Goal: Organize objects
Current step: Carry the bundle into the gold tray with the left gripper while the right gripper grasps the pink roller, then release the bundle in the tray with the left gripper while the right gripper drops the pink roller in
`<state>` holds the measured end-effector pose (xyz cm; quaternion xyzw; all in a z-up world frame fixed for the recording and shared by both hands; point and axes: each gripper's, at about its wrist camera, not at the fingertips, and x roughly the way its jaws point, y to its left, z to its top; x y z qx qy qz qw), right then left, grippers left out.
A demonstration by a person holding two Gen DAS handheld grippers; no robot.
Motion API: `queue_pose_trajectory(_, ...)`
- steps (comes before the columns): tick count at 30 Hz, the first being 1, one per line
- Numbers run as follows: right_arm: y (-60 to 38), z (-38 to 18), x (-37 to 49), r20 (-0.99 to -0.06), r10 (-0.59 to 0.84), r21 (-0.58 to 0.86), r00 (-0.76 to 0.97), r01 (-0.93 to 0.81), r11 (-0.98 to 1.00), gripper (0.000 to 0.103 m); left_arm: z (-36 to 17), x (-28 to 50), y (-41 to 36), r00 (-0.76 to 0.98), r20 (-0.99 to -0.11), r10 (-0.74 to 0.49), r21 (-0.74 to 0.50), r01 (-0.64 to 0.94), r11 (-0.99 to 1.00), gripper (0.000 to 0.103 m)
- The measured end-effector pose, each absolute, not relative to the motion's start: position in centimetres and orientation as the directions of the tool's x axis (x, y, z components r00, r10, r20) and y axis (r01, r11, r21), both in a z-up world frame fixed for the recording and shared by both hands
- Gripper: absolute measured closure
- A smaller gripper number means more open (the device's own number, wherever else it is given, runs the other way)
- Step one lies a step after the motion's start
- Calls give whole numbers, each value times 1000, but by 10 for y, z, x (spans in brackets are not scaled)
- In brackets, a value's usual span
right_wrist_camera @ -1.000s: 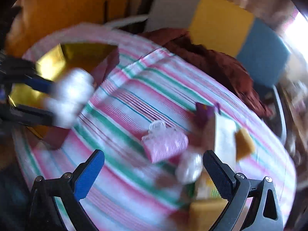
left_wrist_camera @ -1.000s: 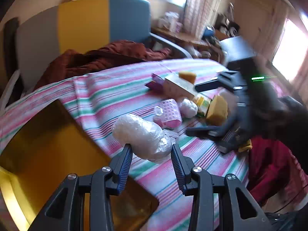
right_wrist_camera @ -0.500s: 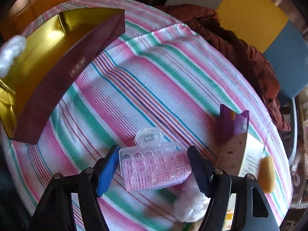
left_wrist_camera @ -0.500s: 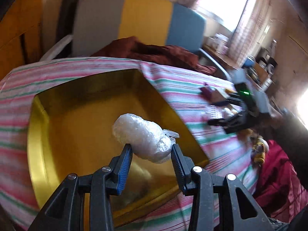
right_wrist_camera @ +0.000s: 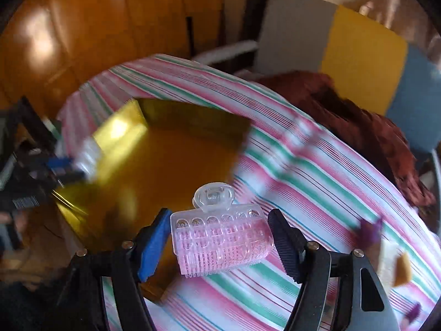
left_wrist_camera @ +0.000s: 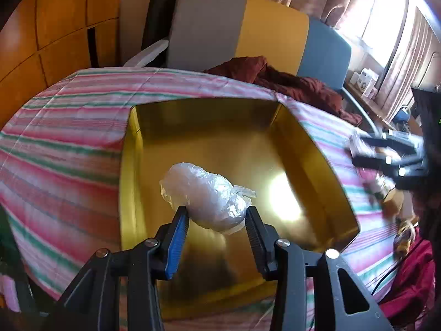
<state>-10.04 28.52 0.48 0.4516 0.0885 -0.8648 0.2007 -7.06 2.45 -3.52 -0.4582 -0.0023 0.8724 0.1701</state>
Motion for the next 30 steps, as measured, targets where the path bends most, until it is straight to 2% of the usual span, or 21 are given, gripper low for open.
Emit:
queue_pose_trajectory(3, 243, 3, -111, -818, -286, 38, -499, 450, -892, 31, -41, -59, 15, -514, -807, 289, -150, -294, -944, 60)
queue_pose_trajectory(6, 219, -7, -129, -837, -203, -28, -509, 409, -912, 31, -45, -50, 10, -520, -813, 261, -119, -290, -950, 59)
queue_pose_trajectory(8, 209, -15, -145, -847, -126, -79, -517, 356, -931, 31, -47, -46, 6, -520, -816, 253, -122, -274, -954, 53)
queue_pose_trajectory(11, 211, -20, -161, -848, -104, -72, -520, 307, -949, 28, -47, -43, -2, -524, -817, 241, -120, -254, -960, 41)
queue_pose_trajectory(14, 224, -13, -165, -830, -60, -84, -554, 231, -969, 20, -44, -37, -7, -531, -806, 260, -145, -248, -958, 38)
queue_pose_trajectory(16, 229, -7, -157, -826, -86, -53, -558, 229, -972, 16, -41, -35, -10, -544, -797, 263, -149, -244, -958, 34)
queue_pose_trajectory(19, 232, 4, -135, -790, -98, -49, -605, 221, -974, 9, -33, -31, -14, -575, -773, 268, -167, -224, -960, 33)
queue_pose_trajectory(22, 230, 16, -100, -698, -92, -77, -711, 202, -976, 0, -22, -26, -15, -617, -743, 259, -172, -198, -965, 33)
queue_pose_trajectory(25, 221, 21, -65, -621, -31, -150, -783, 157, -976, 0, -9, -19, -14, -675, -708, 209, -144, -152, -978, 33)
queue_pose_trajectory(27, 217, 18, -55, -628, -24, -149, -777, 150, -977, 0, -3, -13, -11, -707, -687, 165, -115, -118, -986, 33)
queue_pose_trajectory(30, 218, 12, -43, -662, -89, -41, -744, 154, -987, 0, -2, -12, -8, -681, -708, 188, -154, -111, -982, 33)
